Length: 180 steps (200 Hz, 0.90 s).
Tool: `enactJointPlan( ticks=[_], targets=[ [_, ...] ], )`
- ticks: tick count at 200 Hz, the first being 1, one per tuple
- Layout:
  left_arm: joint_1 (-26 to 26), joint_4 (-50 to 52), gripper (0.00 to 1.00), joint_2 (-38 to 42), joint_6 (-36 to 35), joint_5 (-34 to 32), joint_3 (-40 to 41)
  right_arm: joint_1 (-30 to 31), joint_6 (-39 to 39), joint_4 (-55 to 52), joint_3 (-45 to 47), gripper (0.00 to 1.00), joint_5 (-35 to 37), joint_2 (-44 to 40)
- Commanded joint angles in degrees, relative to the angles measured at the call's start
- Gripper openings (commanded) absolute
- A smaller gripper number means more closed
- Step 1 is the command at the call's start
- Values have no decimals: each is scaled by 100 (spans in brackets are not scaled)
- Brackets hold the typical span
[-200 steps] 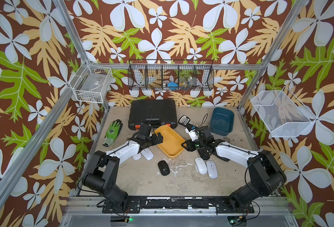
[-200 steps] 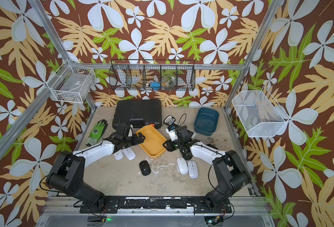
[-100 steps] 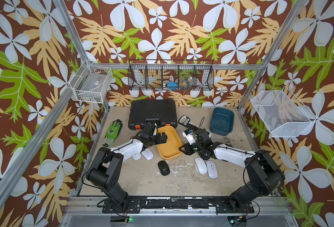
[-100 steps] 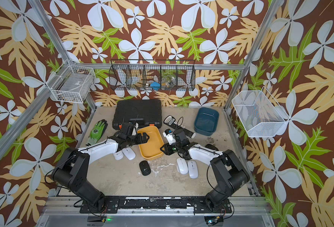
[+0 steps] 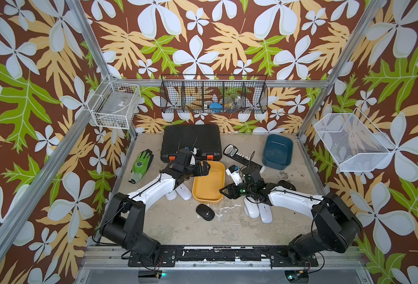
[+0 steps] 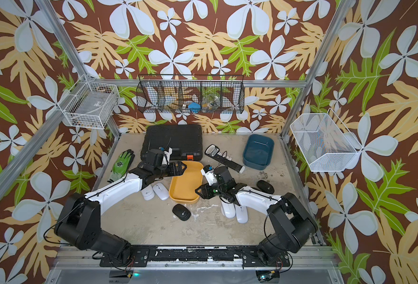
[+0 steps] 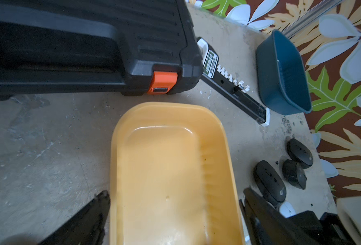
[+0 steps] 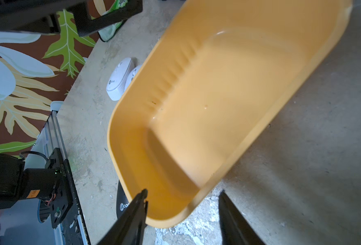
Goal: Place the mice by color into the storage box
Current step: Adjust the storage box at the center of the board, then pick up the mouse from the center of the board.
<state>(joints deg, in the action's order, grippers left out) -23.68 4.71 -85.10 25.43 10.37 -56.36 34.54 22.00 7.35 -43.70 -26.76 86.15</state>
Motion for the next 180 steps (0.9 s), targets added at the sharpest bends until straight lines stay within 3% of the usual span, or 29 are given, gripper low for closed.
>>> enactJointPlan(
  ticks=[1,24,48,66,105,180],
  targets=[
    [-1,677,100,463,25,-437,-53,-52,-20,-144,-55,67,300,-343],
    [49,1484,100,1072,136,-1044,-50,-268,66,-221,37,87,332,-938],
    [365,2126,100,1500,111,-1193,172,-430,27,-357,127,100,348,-1617],
    [597,2278,100,1619,277,-805,494,-465,-42,-552,126,100,369,-1979],
    [599,1884,100,1283,890,-350,1276,-473,-108,-835,253,100,431,-2301],
    [595,1416,100,373,1240,-369,1424,-471,-108,-876,840,100,551,-2698]
  ],
)
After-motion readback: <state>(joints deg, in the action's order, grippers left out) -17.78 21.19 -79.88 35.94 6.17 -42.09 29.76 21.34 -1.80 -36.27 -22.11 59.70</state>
